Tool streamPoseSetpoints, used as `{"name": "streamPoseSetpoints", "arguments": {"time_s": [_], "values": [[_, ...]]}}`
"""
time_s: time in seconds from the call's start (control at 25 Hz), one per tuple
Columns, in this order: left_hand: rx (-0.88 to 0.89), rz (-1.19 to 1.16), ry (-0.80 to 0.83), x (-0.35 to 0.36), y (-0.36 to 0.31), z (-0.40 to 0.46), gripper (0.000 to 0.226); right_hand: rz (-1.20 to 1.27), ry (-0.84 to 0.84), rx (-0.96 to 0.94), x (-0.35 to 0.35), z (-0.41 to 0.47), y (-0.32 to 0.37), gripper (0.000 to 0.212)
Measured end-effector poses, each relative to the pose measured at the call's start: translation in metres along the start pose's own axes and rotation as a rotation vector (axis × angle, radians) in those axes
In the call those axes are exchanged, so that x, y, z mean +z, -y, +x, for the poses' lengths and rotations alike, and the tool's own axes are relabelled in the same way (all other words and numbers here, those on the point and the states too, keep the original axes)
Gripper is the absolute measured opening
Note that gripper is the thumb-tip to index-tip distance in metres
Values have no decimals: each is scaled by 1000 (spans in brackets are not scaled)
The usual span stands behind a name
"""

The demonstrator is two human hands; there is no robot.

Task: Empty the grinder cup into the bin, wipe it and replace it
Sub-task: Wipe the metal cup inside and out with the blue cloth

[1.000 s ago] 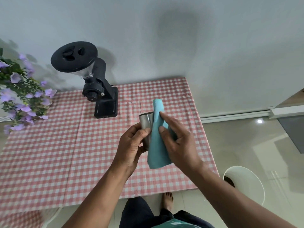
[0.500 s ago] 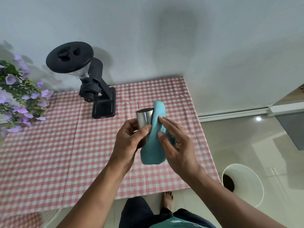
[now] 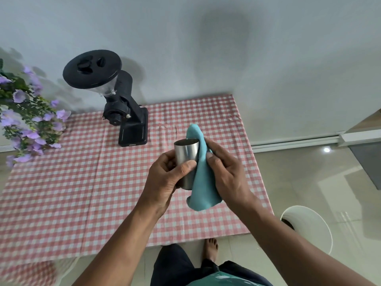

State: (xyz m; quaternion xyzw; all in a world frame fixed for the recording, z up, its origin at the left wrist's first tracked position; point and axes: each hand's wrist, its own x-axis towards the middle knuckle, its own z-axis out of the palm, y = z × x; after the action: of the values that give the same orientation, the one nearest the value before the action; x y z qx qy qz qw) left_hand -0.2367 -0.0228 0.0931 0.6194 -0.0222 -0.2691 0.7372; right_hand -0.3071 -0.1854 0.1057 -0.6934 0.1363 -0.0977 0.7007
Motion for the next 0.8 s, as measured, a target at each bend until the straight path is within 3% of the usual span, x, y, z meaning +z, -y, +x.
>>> {"name": "streamPoseSetpoints", "arguments": {"time_s": [0.12, 0.36, 0.52, 0.6, 0.68, 0.8], "values": [[0, -74, -55, 2, 1, -2, 57, 13, 12, 29, -3, 2, 1, 38], [17, 29, -35, 9, 4, -11, 42, -34, -8, 1, -1, -13, -1, 38], [11, -67, -48, 11, 5, -8, 63, -4, -6, 13, -10, -4, 0, 39], [17, -73, -77, 13, 7, -7, 60, -83, -25, 4, -6, -23, -3, 39], [31, -14, -53, 14, 7, -7, 48, -100, -55, -20, -2, -33, -3, 42], [16, -6, 49, 12, 5, -9, 54, -15, -79, -20, -10, -9, 3, 37]]}}
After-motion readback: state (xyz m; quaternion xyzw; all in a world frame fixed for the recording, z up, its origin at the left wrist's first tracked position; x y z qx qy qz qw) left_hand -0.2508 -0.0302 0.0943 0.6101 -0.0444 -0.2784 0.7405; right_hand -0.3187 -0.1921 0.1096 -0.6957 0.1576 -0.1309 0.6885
